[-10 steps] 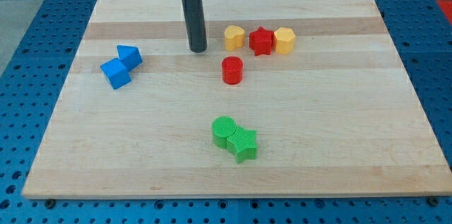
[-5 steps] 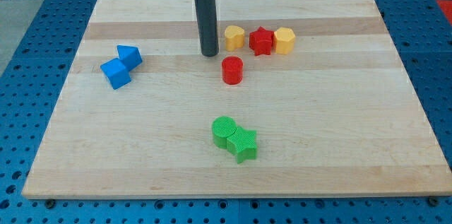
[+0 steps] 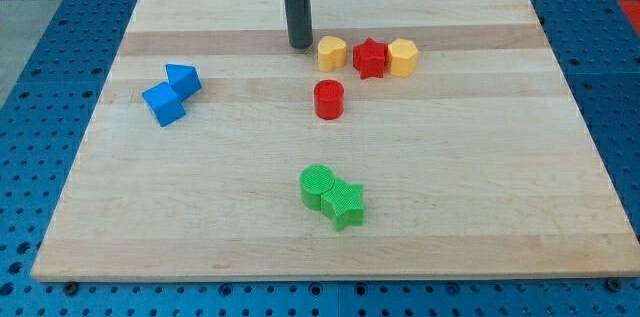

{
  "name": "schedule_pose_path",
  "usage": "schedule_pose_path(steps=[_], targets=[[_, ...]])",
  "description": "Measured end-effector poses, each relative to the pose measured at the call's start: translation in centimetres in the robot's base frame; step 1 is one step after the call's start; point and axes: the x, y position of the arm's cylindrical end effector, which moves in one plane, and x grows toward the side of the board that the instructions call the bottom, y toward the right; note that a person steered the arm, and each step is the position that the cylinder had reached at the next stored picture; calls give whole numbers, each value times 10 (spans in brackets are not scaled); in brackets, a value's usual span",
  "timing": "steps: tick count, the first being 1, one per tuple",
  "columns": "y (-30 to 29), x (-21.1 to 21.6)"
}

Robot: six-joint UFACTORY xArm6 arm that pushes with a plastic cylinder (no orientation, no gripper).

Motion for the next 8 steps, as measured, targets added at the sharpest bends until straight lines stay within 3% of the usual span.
schedule_pose_path(steps=[5,8], targets=[[26,-4],[26,16]])
